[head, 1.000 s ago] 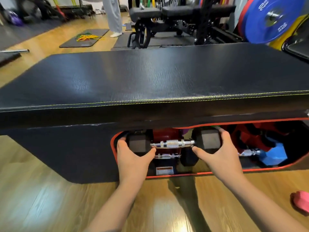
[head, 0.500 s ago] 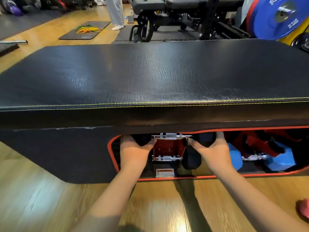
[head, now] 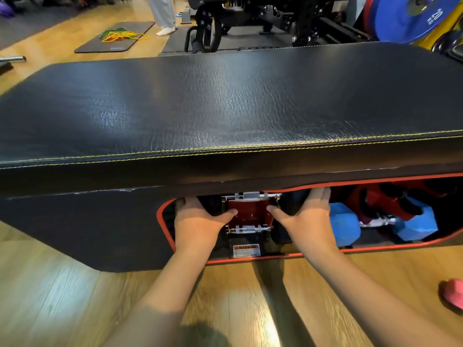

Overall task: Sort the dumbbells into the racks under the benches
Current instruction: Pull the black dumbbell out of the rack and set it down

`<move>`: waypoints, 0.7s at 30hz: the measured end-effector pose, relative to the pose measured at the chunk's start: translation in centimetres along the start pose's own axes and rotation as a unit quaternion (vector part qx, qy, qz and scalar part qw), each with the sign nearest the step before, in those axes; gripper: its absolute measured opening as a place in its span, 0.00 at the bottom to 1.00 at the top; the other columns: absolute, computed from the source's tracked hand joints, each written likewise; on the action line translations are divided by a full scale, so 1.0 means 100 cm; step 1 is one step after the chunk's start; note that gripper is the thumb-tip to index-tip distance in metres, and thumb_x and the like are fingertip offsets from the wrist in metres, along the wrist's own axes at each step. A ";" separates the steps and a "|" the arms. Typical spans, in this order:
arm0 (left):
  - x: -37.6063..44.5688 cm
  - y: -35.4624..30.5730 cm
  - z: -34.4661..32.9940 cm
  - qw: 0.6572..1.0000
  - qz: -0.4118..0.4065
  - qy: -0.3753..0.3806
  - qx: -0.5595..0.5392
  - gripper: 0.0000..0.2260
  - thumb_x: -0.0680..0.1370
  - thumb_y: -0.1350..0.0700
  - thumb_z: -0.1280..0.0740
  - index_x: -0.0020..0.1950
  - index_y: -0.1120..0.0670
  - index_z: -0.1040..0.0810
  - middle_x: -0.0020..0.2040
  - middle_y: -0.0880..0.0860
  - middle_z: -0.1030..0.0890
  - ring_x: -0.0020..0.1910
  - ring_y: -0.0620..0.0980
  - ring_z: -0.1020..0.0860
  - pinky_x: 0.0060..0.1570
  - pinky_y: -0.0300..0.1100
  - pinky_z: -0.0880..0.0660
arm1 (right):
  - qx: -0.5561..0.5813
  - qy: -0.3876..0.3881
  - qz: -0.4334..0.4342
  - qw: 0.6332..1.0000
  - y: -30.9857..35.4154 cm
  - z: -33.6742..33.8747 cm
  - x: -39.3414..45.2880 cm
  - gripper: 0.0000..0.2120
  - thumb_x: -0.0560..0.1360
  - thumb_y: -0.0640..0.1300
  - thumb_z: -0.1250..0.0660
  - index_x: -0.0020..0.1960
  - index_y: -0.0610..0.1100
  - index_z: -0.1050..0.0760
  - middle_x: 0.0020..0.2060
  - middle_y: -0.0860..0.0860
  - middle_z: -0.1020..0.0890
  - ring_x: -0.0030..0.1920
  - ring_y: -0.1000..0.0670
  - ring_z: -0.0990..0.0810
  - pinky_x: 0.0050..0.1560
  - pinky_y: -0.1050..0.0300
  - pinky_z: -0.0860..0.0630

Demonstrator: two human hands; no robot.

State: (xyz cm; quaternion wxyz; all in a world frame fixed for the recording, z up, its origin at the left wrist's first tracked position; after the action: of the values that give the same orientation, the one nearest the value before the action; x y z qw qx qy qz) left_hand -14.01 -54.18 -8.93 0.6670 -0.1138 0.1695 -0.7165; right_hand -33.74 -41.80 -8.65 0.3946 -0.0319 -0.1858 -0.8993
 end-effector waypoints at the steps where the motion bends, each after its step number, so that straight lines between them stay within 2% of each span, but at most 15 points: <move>1: 0.000 0.000 0.000 1.000 -0.003 -0.003 -0.001 0.36 0.61 0.26 0.31 0.51 0.56 0.23 0.36 0.50 0.23 0.30 0.47 0.27 0.23 0.36 0.36 | -0.021 0.008 0.001 1.000 0.001 0.000 0.000 0.49 0.66 0.75 0.40 0.74 0.42 0.42 0.64 0.43 0.35 0.61 0.45 0.33 0.60 0.57 0.32; 2: -0.001 0.000 0.001 1.000 -0.012 -0.007 -0.006 0.36 0.61 0.27 0.31 0.53 0.56 0.23 0.38 0.49 0.23 0.32 0.46 0.26 0.27 0.36 0.33 | -0.012 0.023 -0.003 1.000 -0.001 -0.002 -0.001 0.47 0.66 0.75 0.39 0.72 0.42 0.38 0.63 0.43 0.33 0.59 0.45 0.31 0.59 0.56 0.30; 4: -0.002 -0.001 0.002 0.999 -0.031 -0.006 -0.021 0.36 0.62 0.27 0.30 0.56 0.54 0.23 0.44 0.51 0.20 0.37 0.47 0.23 0.32 0.38 0.28 | 0.127 0.068 -0.043 0.989 -0.007 -0.005 -0.004 0.38 0.65 0.70 0.32 0.60 0.41 0.26 0.54 0.44 0.23 0.53 0.44 0.23 0.55 0.50 0.23; 5: -0.004 -0.001 0.003 0.999 -0.035 -0.001 -0.028 0.36 0.62 0.27 0.30 0.56 0.54 0.24 0.46 0.51 0.20 0.40 0.49 0.22 0.34 0.39 0.25 | 0.183 0.086 -0.058 0.978 -0.009 -0.006 -0.004 0.33 0.64 0.69 0.30 0.53 0.40 0.23 0.49 0.44 0.20 0.48 0.44 0.20 0.51 0.48 0.21; 6: -0.005 -0.001 0.005 0.999 -0.036 0.008 -0.029 0.37 0.62 0.27 0.30 0.57 0.54 0.24 0.48 0.52 0.20 0.42 0.50 0.20 0.36 0.41 0.24 | 0.190 0.103 -0.058 0.975 -0.010 -0.005 -0.004 0.32 0.64 0.68 0.30 0.50 0.41 0.23 0.46 0.44 0.19 0.46 0.45 0.19 0.48 0.48 0.21; 7: -0.006 -0.001 0.007 0.999 -0.036 0.019 -0.025 0.37 0.62 0.27 0.30 0.57 0.55 0.24 0.48 0.53 0.20 0.43 0.52 0.20 0.37 0.41 0.23 | 0.154 0.118 -0.050 0.980 -0.010 -0.002 -0.004 0.33 0.65 0.70 0.31 0.52 0.40 0.23 0.47 0.43 0.19 0.46 0.45 0.20 0.46 0.51 0.22; 8: -0.008 0.000 0.010 0.999 -0.037 0.032 -0.019 0.37 0.62 0.27 0.31 0.57 0.56 0.24 0.47 0.54 0.20 0.43 0.52 0.20 0.37 0.42 0.22 | 0.097 0.123 -0.035 0.987 -0.008 0.003 -0.003 0.38 0.65 0.71 0.33 0.57 0.39 0.25 0.52 0.42 0.21 0.49 0.44 0.21 0.46 0.53 0.24; 10: -0.013 0.003 0.016 0.997 -0.040 0.059 -0.020 0.39 0.63 0.27 0.32 0.57 0.58 0.24 0.45 0.56 0.20 0.42 0.54 0.20 0.37 0.45 0.22 | 0.021 0.085 -0.009 0.996 -0.006 0.012 -0.003 0.50 0.65 0.73 0.33 0.71 0.38 0.39 0.63 0.42 0.28 0.61 0.40 0.27 0.53 0.51 0.27; 12: -0.022 0.005 0.022 0.996 -0.042 0.080 -0.027 0.43 0.63 0.26 0.33 0.59 0.62 0.26 0.48 0.60 0.20 0.46 0.58 0.20 0.41 0.49 0.21 | 0.043 0.089 -0.016 0.995 -0.006 0.024 -0.011 0.56 0.64 0.71 0.30 0.76 0.41 0.50 0.68 0.42 0.35 0.66 0.37 0.33 0.58 0.46 0.28; 15: -0.045 -0.003 0.028 0.994 -0.077 0.083 -0.008 0.41 0.66 0.28 0.35 0.56 0.66 0.25 0.50 0.65 0.20 0.52 0.63 0.21 0.48 0.56 0.22 | 0.073 0.094 -0.022 0.993 -0.015 0.042 -0.031 0.54 0.64 0.69 0.28 0.77 0.45 0.51 0.66 0.44 0.34 0.64 0.36 0.31 0.52 0.43 0.26; 16: -0.055 -0.009 0.029 0.993 -0.087 0.079 -0.005 0.42 0.68 0.29 0.34 0.61 0.67 0.28 0.57 0.67 0.23 0.58 0.65 0.25 0.54 0.58 0.24 | 0.086 0.092 -0.024 0.992 -0.021 0.049 -0.039 0.54 0.64 0.68 0.28 0.77 0.46 0.52 0.67 0.46 0.35 0.65 0.36 0.32 0.53 0.42 0.27; 17: -0.067 -0.017 0.030 0.992 -0.098 0.077 -0.006 0.44 0.69 0.31 0.34 0.69 0.65 0.35 0.67 0.68 0.31 0.67 0.68 0.33 0.62 0.61 0.29 | 0.099 0.093 -0.029 0.990 -0.028 0.057 -0.046 0.54 0.65 0.67 0.27 0.78 0.45 0.53 0.68 0.46 0.37 0.66 0.37 0.34 0.58 0.41 0.29; 18: -0.081 -0.027 0.031 0.990 -0.119 0.075 -0.007 0.46 0.70 0.33 0.33 0.75 0.63 0.44 0.74 0.67 0.41 0.73 0.69 0.43 0.67 0.63 0.36 | 0.107 0.095 -0.037 0.989 -0.038 0.064 -0.053 0.54 0.66 0.66 0.27 0.79 0.45 0.53 0.70 0.47 0.38 0.69 0.37 0.35 0.63 0.41 0.31; 19: -0.096 -0.039 0.030 0.984 -0.158 0.078 0.001 0.46 0.71 0.34 0.34 0.77 0.60 0.49 0.77 0.63 0.46 0.75 0.67 0.49 0.69 0.64 0.40 | 0.113 0.097 -0.047 0.988 -0.050 0.073 -0.061 0.53 0.66 0.65 0.27 0.79 0.44 0.51 0.71 0.46 0.39 0.70 0.38 0.37 0.67 0.42 0.34; 21: -0.129 -0.064 0.020 0.961 -0.258 0.103 0.018 0.42 0.73 0.34 0.36 0.77 0.57 0.45 0.78 0.59 0.44 0.77 0.61 0.51 0.71 0.62 0.42 | 0.120 0.087 -0.073 0.986 -0.081 0.091 -0.081 0.50 0.67 0.63 0.26 0.77 0.43 0.46 0.70 0.45 0.37 0.70 0.39 0.36 0.69 0.44 0.36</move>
State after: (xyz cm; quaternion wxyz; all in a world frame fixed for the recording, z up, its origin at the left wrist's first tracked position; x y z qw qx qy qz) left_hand -18.02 -41.22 -3.78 0.4407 -0.0670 0.1892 -0.8749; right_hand -34.83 -27.86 -4.31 0.3436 0.1078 -0.2592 -0.8962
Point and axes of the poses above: each hand's wrist, its own x-axis towards the middle knuckle, its own z-axis out of the back of the hand, y = z × x, the point moved 3 cm from there along x, towards the middle knuckle
